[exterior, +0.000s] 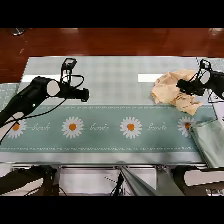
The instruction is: Fold the shirts.
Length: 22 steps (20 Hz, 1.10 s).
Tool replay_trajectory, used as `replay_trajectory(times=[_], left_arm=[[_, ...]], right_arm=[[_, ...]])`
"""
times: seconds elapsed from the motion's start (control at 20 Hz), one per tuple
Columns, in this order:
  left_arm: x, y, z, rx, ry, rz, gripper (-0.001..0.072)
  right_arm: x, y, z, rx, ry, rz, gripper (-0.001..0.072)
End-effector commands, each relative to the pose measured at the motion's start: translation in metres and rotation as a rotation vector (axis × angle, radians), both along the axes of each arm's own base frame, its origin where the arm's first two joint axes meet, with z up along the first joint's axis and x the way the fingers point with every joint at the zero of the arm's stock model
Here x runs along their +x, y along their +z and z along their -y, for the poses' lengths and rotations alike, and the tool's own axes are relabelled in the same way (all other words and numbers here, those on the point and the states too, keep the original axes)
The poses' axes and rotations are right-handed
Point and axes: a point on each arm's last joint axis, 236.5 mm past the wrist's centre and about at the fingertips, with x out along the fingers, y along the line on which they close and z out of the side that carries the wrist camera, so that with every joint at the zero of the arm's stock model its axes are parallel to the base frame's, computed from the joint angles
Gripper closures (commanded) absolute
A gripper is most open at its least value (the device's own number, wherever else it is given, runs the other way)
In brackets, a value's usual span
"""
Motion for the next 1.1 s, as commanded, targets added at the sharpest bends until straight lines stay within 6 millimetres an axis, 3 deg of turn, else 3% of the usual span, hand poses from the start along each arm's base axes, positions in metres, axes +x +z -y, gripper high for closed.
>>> replay_trajectory(times=[0.0, 0.05, 0.1, 0.25, 0.35, 0.4, 0.55, 0.7, 0.8, 0.9, 1.05], left_arm=[[-0.033, -0.005, -0.009, 0.052, -0.027, -0.160, 0.0005], [-0.041, 0.001, -0.011, 0.065, -0.048, -0.182, 0.0005], [-0.048, 0.011, -0.012, 0.074, -0.076, -0.186, 0.0005], [-0.070, 0.049, -0.020, 0.075, -0.117, -0.150, 0.0005], [-0.084, 0.080, -0.025, 0.045, -0.109, -0.063, 0.0005], [-0.094, 0.096, -0.028, 0.018, -0.084, -0.019, 0.0005], [-0.122, 0.133, -0.038, -0.076, -0.006, 0.116, 0.0005], [-0.143, 0.152, -0.046, -0.149, 0.035, 0.234, 0.0005], [-0.152, 0.156, -0.049, -0.165, 0.038, 0.270, 0.0006], [-0.155, 0.157, -0.051, -0.168, 0.037, 0.278, 0.0006], [-0.153, 0.155, -0.050, -0.167, 0.038, 0.275, 0.0006]], right_arm=[[0.001, 0.034, -0.027, 0.109, 0.085, -0.024, 0.0687], [0.013, 0.068, -0.032, 0.099, 0.133, 0.036, 0.0687], [0.027, 0.115, -0.037, 0.075, 0.171, 0.128, 0.0687], [0.045, 0.275, -0.055, -0.025, 0.243, 0.468, 0.0687], [0.025, 0.378, -0.074, -0.077, 0.284, 0.683, 0.0687], [0.007, 0.418, -0.087, -0.086, 0.306, 0.769, 0.0687], [-0.055, 0.512, -0.127, -0.158, 0.419, 1.012, 0.0687], [-0.105, 0.552, -0.158, -0.180, 0.521, 1.127, 0.0687], [-0.127, 0.554, -0.179, -0.165, 0.598, 1.131, 0.0687], [-0.136, 0.534, -0.200, -0.126, 0.679, 1.054, 0.0688], [-0.138, 0.466, -0.251, -0.005, 0.842, 0.830, 0.0687]])
